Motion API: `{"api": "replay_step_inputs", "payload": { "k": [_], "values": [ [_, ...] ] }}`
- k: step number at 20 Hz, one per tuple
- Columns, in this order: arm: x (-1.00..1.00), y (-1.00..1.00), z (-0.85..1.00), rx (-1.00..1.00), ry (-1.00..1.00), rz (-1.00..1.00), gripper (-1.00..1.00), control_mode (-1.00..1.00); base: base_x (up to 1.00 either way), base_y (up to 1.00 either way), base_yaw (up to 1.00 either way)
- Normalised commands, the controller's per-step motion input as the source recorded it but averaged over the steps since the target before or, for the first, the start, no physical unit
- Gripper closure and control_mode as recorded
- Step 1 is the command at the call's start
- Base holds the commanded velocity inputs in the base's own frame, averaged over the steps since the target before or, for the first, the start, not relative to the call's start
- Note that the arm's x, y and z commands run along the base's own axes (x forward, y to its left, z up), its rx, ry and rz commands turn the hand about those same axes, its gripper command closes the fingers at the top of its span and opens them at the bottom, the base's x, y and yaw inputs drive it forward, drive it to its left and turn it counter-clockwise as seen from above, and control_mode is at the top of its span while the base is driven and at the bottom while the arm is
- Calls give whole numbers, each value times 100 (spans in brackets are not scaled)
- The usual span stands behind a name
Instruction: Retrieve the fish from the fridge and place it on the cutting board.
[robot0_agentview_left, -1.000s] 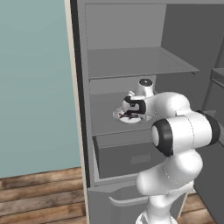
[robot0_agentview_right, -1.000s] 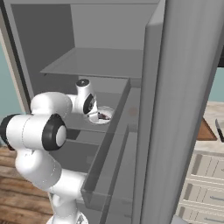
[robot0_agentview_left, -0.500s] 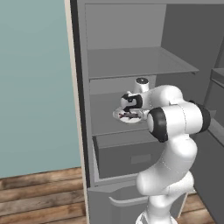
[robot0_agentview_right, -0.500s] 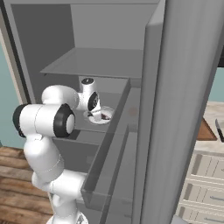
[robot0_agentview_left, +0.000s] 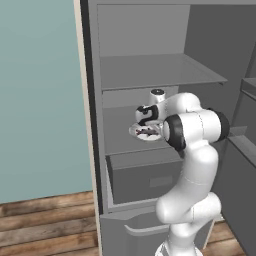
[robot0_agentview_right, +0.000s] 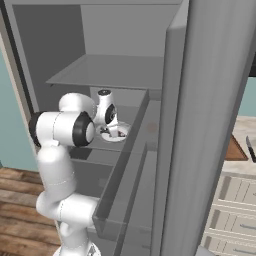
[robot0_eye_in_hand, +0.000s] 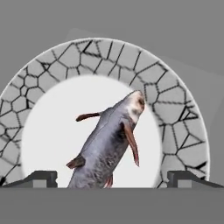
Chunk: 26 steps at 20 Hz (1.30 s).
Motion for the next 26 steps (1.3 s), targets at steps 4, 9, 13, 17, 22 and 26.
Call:
{"api": "replay_step_inputs", "payload": {
  "k": [4, 9, 13, 17, 22, 26],
  "values": [
    [28, 0, -26, 0, 4, 0, -100, -100, 0, 0, 0],
    [28, 0, -25, 0, 3, 0, -100, -100, 0, 0, 0],
    [14, 0, -28, 0, 5, 0, -100, -100, 0, 0, 0],
    [0, 0, -43, 0, 8, 0, -100, -100, 0, 0, 0],
    [0, 0, -34, 0, 3, 0, -100, -100, 0, 0, 0],
    [0, 0, -24, 1, 0, 0, 100, -100, 0, 0, 0]
  ]
}}
